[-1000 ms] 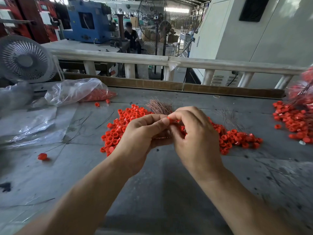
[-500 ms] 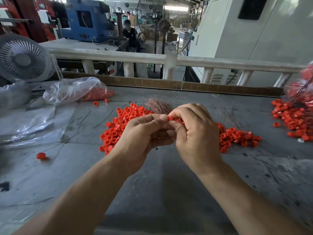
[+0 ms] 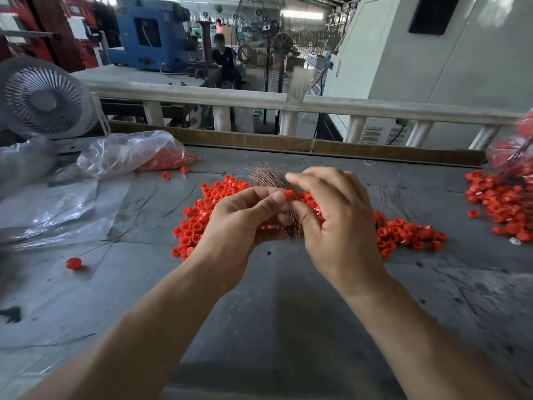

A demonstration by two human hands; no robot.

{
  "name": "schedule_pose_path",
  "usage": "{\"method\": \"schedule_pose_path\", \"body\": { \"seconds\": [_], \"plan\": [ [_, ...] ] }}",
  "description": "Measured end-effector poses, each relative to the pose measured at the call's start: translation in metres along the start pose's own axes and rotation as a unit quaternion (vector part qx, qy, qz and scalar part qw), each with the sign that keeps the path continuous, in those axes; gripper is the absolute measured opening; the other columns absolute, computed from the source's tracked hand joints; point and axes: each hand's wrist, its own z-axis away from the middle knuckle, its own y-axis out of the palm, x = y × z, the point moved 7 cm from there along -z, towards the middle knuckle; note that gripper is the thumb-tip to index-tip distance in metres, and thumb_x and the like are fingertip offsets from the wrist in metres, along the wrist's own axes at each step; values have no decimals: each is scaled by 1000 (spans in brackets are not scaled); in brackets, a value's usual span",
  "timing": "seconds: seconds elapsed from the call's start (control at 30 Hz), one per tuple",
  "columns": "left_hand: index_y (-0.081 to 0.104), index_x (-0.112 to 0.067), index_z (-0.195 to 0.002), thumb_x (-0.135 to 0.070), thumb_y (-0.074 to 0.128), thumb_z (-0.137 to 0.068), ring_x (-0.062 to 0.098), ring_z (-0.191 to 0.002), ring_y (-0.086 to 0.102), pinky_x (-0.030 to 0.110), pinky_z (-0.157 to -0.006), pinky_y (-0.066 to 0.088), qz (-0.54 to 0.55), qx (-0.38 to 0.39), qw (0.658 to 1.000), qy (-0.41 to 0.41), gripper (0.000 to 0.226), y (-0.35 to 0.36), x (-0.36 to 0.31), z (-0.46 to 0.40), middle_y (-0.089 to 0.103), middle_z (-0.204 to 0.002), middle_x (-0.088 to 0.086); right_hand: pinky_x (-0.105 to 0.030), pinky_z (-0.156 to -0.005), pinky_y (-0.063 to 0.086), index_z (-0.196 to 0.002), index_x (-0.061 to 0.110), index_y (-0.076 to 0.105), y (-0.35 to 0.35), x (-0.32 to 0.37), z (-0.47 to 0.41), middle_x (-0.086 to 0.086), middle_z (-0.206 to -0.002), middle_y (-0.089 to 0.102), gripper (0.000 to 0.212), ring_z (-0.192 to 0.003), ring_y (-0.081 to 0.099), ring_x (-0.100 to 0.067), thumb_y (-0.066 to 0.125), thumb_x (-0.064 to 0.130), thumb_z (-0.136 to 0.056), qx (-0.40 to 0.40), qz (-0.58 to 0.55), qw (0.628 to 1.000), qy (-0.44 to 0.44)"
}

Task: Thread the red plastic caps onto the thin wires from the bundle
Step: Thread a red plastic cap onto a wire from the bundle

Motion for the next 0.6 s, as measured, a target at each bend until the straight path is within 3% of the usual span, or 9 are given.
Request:
{"method": "schedule_pose_path", "body": {
  "seconds": [0.07, 0.17, 0.23, 0.3, 0.37, 0.47, 0.6],
  "plan": [
    [72, -8, -102, -24, 72, -82, 16, -79, 64, 31, -72, 58, 0, -5, 1000, 24, 26, -1, -3, -1, 69, -92, 10, -42, -95, 50, -125, 10, 69, -2, -1, 1, -3, -116, 66, 30, -108, 61, -24, 70, 17, -96, -16, -41, 999, 23],
    [74, -12, -97, -26, 74, -80, 15, -79, 63, 31, -70, 56, -45, -21, 996, 69, 22, -1, -8, -1, 70, -87, 5, -42, -78, 53, -101, 12, 70, -5, -10, 5, 3, -92, 67, 23, -87, 63, -19, 58, 32, -102, -32, -107, 988, 102],
    [75, -15, -93, -25, 74, -82, 11, -77, 64, 26, -67, 56, -86, -16, 991, 105, 15, 4, -12, 2, 72, -82, -1, -43, -65, 47, -82, 12, 66, 5, -18, 10, 1, -70, 62, 45, -68, 58, -19, 48, 47, -104, 24, -166, 971, 168],
    [74, -14, -94, -22, 75, -86, 8, -77, 67, 22, -67, 53, -165, -7, 975, 151, 12, 8, -15, 4, 74, -83, -4, -40, -57, 41, -77, 15, 66, 14, -20, 16, 1, -59, 53, 50, -57, 50, -15, 46, 52, -103, 72, -221, 952, 200],
    [74, -15, -97, -16, 75, -91, 6, -78, 68, 19, -69, 51, -235, -2, 955, 182, 7, 12, -17, 6, 74, -86, -4, -29, -55, 38, -76, 19, 66, 18, -22, 20, 9, -57, 49, 41, -55, 44, -5, 52, 47, -103, 84, -260, 937, 218],
    [74, -15, -99, -6, 73, -92, 5, -76, 69, 16, -68, 51, -253, 4, 950, 184, 11, 12, -17, 7, 75, -86, -1, -19, -58, 39, -80, 21, 69, 22, -25, 22, 15, -61, 57, 28, -59, 50, -2, 60, 35, -103, 80, -298, 920, 241],
    [75, -17, -103, -5, 67, -96, 12, -87, 70, 22, -73, 52, -256, 4, 953, 160, 16, 10, -14, 6, 76, -93, -1, -34, -60, 46, -88, 19, 73, 23, -26, 22, 8, -65, 63, 23, -62, 54, -8, 61, 32, -103, 90, -273, 926, 244]
  ]
}}
